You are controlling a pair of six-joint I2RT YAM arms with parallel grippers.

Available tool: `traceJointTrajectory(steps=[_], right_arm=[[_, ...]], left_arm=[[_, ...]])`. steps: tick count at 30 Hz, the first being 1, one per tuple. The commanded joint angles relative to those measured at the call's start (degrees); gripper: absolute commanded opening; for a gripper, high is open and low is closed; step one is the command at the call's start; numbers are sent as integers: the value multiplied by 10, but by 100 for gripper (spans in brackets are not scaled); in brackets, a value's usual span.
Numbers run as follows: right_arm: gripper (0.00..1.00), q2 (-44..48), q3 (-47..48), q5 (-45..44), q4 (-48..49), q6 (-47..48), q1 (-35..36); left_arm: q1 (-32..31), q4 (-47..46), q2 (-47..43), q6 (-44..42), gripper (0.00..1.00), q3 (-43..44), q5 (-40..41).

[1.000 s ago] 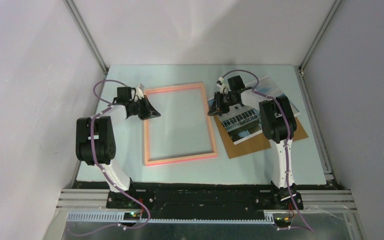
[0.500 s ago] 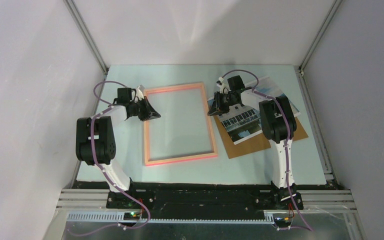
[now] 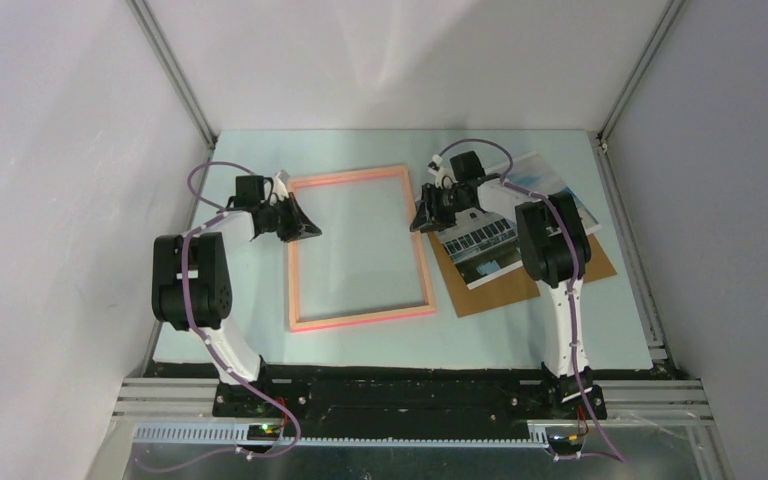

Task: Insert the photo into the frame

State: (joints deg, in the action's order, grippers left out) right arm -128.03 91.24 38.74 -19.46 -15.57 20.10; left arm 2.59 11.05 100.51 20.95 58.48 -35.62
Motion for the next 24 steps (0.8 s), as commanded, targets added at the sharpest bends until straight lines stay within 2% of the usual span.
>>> traceJointTrajectory(steps=[1,14,24], right_arm=[[45,14,21,-37,-14,18,12],[39,-3,80,-168,-85,49,50],[34,-6,96,-236,-110,68,73]], left_arm=[[-10,-6,-8,-7,0,-8,5],[-10,-6,-10,-4,0,-12,8],[-10,-6,-8,-2,0,-15,5]])
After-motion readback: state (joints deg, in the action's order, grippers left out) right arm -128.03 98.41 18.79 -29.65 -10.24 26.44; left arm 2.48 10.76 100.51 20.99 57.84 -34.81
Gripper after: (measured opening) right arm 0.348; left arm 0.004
